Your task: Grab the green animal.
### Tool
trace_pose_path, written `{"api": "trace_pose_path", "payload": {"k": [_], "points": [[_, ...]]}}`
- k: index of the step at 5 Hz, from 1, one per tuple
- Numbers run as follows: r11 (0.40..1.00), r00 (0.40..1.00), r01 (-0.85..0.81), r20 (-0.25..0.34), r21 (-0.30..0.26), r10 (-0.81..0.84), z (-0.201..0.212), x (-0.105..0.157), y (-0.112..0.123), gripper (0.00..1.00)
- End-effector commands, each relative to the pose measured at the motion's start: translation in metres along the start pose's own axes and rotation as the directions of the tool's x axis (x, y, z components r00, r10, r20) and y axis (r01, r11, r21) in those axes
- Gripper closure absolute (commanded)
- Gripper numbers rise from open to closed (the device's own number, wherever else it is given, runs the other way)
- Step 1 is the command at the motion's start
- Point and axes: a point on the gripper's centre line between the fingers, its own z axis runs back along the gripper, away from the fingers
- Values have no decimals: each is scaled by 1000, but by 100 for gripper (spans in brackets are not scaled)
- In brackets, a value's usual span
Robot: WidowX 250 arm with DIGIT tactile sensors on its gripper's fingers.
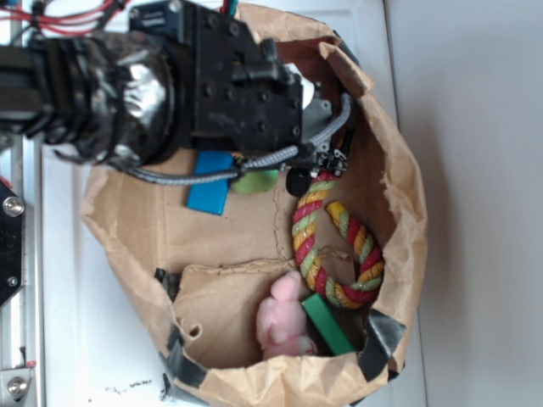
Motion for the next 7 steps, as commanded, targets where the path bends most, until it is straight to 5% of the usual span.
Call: {"api": "trace_pose_path", "payload": {"k": [1,5,7], "points": [[999,1000,-23,16,-35,23,7,7,-1,100],[974,979,173,-86,-149,-187,70,22,-2,100],[842,854,489,-70,-226,-515,114,5,-2,100]]}}
